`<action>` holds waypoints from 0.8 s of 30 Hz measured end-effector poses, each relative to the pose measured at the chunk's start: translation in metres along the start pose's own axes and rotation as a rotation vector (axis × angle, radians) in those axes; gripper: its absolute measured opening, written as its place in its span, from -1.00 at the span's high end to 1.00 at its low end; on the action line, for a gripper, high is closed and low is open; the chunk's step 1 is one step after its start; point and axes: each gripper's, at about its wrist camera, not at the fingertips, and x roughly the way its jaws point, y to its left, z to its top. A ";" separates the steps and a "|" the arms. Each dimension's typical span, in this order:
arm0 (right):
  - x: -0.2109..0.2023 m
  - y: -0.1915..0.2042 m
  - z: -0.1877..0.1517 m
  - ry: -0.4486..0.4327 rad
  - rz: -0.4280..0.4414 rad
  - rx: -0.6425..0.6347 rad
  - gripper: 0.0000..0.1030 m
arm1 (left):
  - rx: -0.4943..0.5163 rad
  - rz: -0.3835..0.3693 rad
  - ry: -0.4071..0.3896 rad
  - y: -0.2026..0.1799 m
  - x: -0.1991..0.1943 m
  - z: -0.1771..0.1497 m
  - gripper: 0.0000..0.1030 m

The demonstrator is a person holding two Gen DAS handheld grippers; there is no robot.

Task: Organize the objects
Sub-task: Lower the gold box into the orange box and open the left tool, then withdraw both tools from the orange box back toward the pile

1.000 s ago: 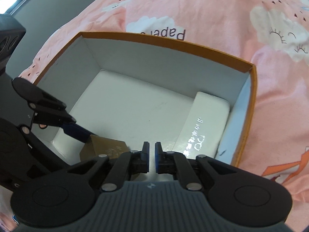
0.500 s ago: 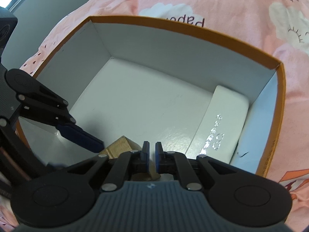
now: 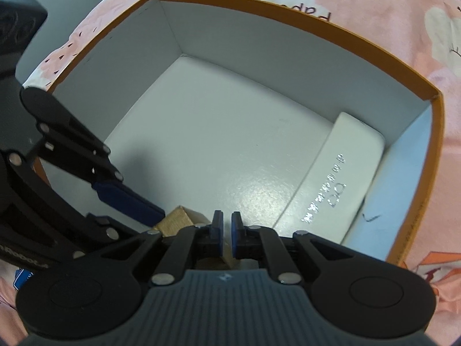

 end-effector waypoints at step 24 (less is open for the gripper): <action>-0.061 -0.017 -0.026 -0.250 -0.352 0.084 0.79 | -0.292 -0.028 -0.265 -0.021 0.024 -0.032 0.50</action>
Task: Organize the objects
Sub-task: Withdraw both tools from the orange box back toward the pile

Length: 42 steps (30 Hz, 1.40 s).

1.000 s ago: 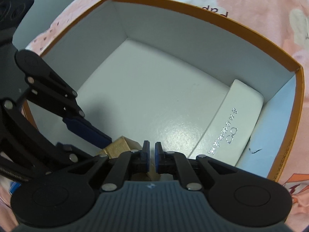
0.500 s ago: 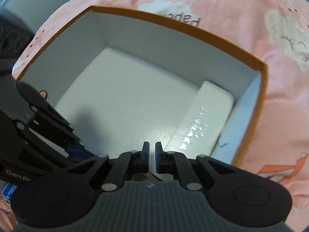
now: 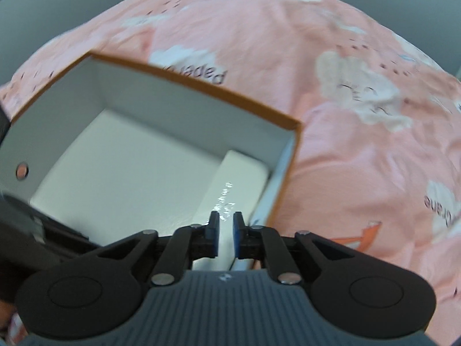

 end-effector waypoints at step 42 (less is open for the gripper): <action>-0.144 0.101 -0.163 -0.335 0.027 0.250 0.08 | 0.403 0.224 -0.480 -0.036 -0.123 -0.183 0.44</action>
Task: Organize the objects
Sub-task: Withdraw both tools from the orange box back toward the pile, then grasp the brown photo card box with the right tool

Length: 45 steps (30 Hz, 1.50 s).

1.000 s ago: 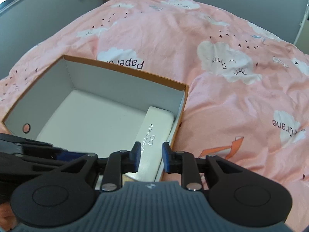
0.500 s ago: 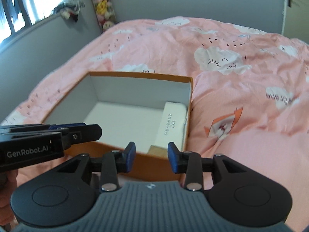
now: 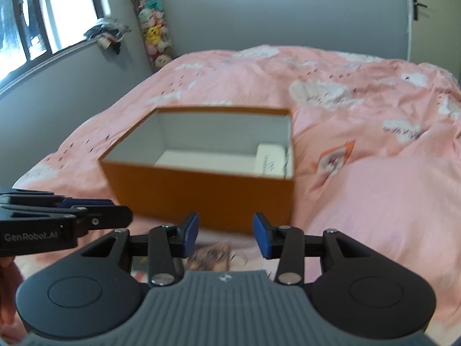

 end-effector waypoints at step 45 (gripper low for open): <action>0.065 0.017 -0.062 0.458 0.161 0.040 0.48 | -0.114 -0.084 0.227 0.035 0.021 -0.047 0.31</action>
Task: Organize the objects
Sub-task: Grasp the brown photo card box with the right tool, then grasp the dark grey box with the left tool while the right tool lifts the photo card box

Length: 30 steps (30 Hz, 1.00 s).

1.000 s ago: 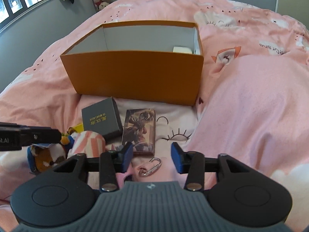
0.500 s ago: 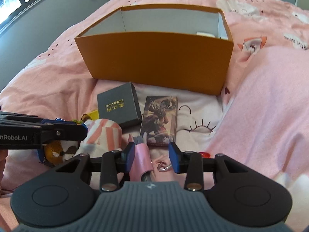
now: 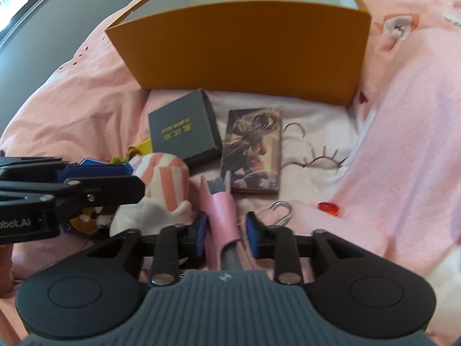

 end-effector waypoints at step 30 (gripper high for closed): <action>0.058 -0.044 0.076 0.059 -0.011 0.097 -0.09 | -0.374 0.040 0.067 0.081 0.065 0.037 -0.31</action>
